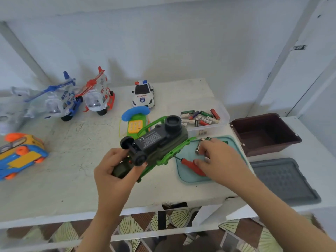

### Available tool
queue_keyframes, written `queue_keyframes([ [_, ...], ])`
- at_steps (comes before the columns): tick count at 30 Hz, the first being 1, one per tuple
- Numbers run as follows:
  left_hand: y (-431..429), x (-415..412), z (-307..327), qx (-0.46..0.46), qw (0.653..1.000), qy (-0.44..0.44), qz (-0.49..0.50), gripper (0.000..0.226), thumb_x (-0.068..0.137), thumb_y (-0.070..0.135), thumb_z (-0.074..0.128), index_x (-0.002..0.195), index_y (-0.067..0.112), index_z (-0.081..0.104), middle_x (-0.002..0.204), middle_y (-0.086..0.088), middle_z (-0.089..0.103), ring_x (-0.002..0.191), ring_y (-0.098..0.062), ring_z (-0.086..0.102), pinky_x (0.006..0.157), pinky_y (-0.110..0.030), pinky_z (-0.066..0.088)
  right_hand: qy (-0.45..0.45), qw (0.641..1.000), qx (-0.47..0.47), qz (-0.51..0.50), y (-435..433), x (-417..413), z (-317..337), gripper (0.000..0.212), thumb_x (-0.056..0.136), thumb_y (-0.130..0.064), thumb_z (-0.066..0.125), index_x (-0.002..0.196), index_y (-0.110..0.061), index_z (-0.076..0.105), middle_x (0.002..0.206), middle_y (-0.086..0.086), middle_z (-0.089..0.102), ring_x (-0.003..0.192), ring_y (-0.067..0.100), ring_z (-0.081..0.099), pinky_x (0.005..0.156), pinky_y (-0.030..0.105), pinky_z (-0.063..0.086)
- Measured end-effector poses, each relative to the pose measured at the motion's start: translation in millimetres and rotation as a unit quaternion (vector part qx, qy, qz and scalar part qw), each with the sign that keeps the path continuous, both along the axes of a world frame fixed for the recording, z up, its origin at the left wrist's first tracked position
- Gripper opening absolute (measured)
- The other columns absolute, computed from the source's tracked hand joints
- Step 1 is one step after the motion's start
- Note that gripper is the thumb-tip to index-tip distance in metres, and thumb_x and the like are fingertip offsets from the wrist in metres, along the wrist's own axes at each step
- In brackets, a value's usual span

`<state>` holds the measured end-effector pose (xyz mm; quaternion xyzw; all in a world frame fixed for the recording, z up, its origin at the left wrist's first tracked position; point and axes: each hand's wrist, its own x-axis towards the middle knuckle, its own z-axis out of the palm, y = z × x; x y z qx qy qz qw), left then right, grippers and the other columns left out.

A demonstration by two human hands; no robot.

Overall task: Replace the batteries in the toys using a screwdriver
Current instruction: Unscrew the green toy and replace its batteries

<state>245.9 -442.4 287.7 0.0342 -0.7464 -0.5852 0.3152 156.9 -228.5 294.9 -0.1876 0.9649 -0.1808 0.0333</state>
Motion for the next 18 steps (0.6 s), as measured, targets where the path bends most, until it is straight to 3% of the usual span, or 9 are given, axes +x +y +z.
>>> queue_keyframes([
  [8, -20, 20, -5, -0.012, 0.999, -0.015, -0.038, 0.022, 0.063, 0.032, 0.072, 0.083, 0.042, 0.076, 0.076, 0.007, 0.058, 0.061, -0.007, 0.055, 0.044, -0.016, 0.047, -0.005, 0.996, 0.061, -0.07, 13, 14, 5, 0.026, 0.092, -0.042, 0.054, 0.084, -0.017, 0.058, 0.085, -0.003, 0.056, 0.081, 0.017, 0.055, 0.065, 0.029, 0.038],
  [11, -28, 21, -7, -0.022, 0.998, -0.023, -0.051, 0.024, 0.063, 0.033, 0.073, 0.087, 0.037, 0.076, 0.078, 0.003, 0.057, 0.06, -0.01, 0.056, 0.042, -0.021, 0.049, -0.009, 0.993, 0.078, -0.089, 11, 17, 7, 0.021, 0.092, -0.038, 0.053, 0.088, -0.018, 0.06, 0.09, -0.002, 0.059, 0.085, 0.018, 0.056, 0.072, 0.031, 0.046],
  [15, -41, 20, -12, -0.061, 0.996, -0.023, -0.067, 0.026, 0.065, 0.035, 0.074, 0.09, 0.027, 0.077, 0.08, 0.003, 0.057, 0.064, -0.013, 0.056, 0.041, -0.023, 0.05, 0.001, 0.986, 0.125, -0.106, 8, 22, 8, 0.01, 0.087, -0.023, 0.055, 0.096, -0.02, 0.055, 0.096, -0.001, 0.058, 0.09, 0.021, 0.056, 0.069, 0.029, 0.041],
  [18, -51, 17, -14, -0.098, 0.992, -0.022, -0.079, 0.021, 0.068, 0.036, 0.074, 0.085, 0.025, 0.076, 0.081, 0.006, 0.057, 0.069, -0.015, 0.056, 0.049, -0.025, 0.05, 0.005, 0.984, 0.131, -0.122, 7, 23, 5, 0.013, 0.087, -0.028, 0.059, 0.095, -0.02, 0.053, 0.091, -0.003, 0.055, 0.088, 0.02, 0.055, 0.067, 0.029, 0.036],
])
